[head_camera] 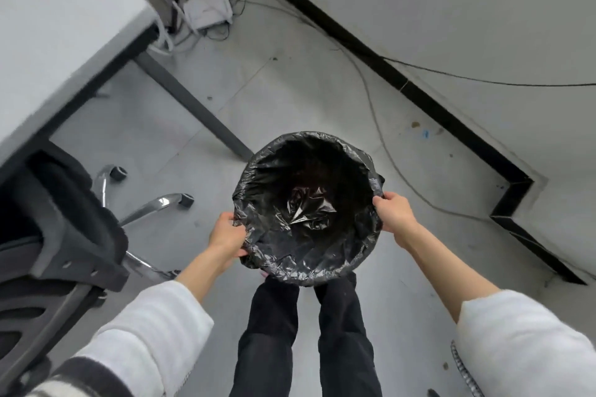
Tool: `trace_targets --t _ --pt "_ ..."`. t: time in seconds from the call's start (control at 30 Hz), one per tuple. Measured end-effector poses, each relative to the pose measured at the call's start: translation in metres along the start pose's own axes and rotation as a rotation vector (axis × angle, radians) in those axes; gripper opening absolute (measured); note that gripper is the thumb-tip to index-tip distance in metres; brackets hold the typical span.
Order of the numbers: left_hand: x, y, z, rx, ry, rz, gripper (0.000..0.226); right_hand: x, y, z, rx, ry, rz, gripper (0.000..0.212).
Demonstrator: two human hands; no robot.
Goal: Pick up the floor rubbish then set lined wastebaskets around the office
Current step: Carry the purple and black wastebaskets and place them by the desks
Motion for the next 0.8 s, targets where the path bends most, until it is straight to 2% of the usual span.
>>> trace_targets --t 0.17,0.3,0.4,0.57,0.67,0.8 --pt "0.022 0.093 0.021 -0.055 -0.056 -0.035 0.028 -0.007 0.110 0.020 0.008 -0.213 -0.007 0.008" --pt "0.048 0.161 0.024 -0.109 0.033 -0.095 0.036 -0.030 0.175 0.052 -0.041 -0.313 -0.020 0.020" --pt "0.061 0.194 0.017 -0.117 0.010 -0.116 0.035 -0.045 0.206 0.077 -0.074 -0.311 -0.019 0.031" --pt "0.069 0.231 -0.012 -0.194 -0.057 -0.054 0.034 -0.043 0.235 0.114 0.037 -0.352 -0.105 0.037" --pt "0.068 0.250 -0.031 -0.271 -0.096 -0.007 0.036 -0.029 0.252 0.133 0.114 -0.297 -0.165 0.038" --pt "0.056 0.273 -0.046 -0.314 -0.160 0.003 0.043 -0.011 0.273 0.153 0.101 -0.182 -0.194 0.057"
Point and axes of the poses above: each hand's wrist, its own y-axis towards the middle knuckle, its own z-axis out of the palm, x = y × z, the point moved 2 cm from there along y, towards the middle knuckle, and after that the axes turned 13 degrees about x, right-handed, at the moved point
